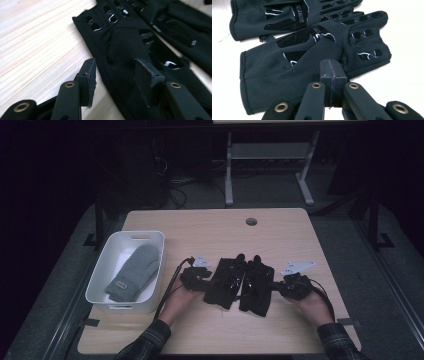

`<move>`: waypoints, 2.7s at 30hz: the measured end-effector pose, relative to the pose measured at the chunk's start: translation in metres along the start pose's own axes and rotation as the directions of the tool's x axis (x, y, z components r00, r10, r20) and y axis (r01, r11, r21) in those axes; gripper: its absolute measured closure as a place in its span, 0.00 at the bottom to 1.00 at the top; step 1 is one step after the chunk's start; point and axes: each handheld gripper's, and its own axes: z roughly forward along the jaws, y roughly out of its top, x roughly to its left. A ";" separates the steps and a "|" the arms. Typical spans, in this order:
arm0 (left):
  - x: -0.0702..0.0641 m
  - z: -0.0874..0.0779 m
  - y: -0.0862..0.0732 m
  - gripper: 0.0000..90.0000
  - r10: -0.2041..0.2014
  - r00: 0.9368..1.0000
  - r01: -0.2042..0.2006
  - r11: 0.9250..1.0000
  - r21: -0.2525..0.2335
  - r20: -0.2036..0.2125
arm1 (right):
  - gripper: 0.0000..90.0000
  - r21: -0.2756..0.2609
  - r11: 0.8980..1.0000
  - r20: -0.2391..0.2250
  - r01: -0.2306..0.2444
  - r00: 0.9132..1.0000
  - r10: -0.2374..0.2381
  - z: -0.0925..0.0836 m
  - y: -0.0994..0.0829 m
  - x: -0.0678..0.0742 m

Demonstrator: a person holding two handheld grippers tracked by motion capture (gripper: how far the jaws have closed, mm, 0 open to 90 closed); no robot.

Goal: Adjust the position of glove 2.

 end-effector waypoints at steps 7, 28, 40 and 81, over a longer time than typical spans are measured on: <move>0.003 0.011 0.001 0.61 -0.026 1.000 0.026 1.000 -0.002 0.013 | 1.00 0.033 0.999 -0.004 0.017 1.000 -0.017 0.011 0.003 0.000; 0.002 0.000 0.008 0.97 -0.094 0.994 0.096 0.994 -0.046 0.049 | 1.00 0.070 0.997 -0.018 0.042 0.999 -0.041 0.019 0.000 0.002; -0.005 -0.019 0.031 0.97 -0.099 0.987 0.117 0.984 -0.137 0.129 | 1.00 0.069 0.997 -0.018 0.040 0.999 -0.039 0.020 0.001 0.003; -0.030 -0.017 0.060 0.97 -0.027 0.983 0.059 0.983 -0.173 0.182 | 1.00 0.060 0.995 -0.082 0.076 0.994 -0.071 0.059 0.037 0.028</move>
